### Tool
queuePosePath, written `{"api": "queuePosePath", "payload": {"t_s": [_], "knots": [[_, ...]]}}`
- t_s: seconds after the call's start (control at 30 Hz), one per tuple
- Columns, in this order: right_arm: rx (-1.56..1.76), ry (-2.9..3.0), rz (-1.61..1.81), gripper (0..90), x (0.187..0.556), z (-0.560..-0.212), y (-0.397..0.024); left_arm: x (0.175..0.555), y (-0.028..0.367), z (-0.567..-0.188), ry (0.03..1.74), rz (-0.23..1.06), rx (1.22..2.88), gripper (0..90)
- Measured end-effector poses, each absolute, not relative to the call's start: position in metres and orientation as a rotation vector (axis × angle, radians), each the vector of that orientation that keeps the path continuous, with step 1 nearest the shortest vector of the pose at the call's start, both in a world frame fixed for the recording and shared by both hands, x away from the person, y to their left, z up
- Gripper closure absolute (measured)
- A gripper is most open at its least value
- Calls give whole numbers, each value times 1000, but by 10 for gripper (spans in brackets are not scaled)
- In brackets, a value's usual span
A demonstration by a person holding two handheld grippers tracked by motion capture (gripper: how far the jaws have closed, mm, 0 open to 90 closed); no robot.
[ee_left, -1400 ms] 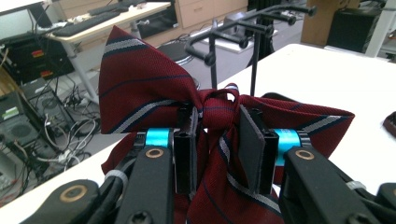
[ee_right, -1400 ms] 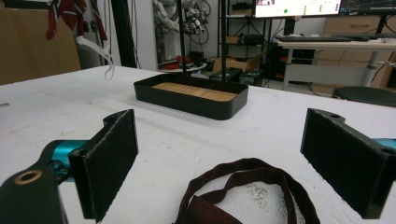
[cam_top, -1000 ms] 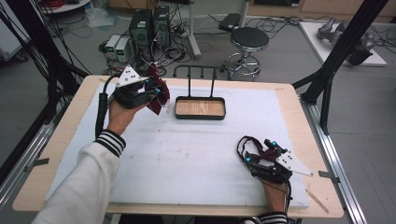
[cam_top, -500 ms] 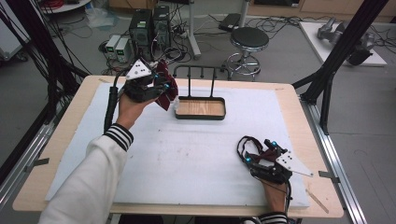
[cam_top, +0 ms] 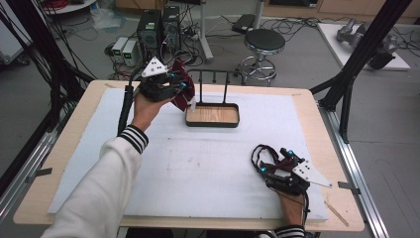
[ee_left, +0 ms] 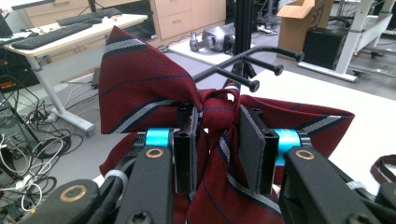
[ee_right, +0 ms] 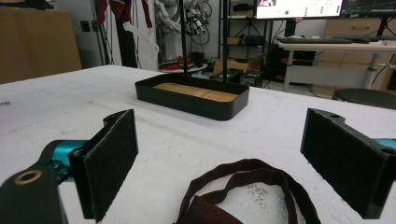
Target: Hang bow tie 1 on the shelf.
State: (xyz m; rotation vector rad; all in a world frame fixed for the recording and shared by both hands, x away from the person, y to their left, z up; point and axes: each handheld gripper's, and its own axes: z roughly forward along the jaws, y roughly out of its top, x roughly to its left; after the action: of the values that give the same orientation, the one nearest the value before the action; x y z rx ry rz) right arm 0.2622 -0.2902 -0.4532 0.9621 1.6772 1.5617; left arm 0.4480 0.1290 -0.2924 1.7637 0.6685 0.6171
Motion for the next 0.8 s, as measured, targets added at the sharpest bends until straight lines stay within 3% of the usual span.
{"api": "queuePosePath", "payload": {"t_s": [0.8], "knots": [[961, 1677, 1563, 102, 263, -453, -290, 467, 138, -279, 738, 646, 1741, 683]]}}
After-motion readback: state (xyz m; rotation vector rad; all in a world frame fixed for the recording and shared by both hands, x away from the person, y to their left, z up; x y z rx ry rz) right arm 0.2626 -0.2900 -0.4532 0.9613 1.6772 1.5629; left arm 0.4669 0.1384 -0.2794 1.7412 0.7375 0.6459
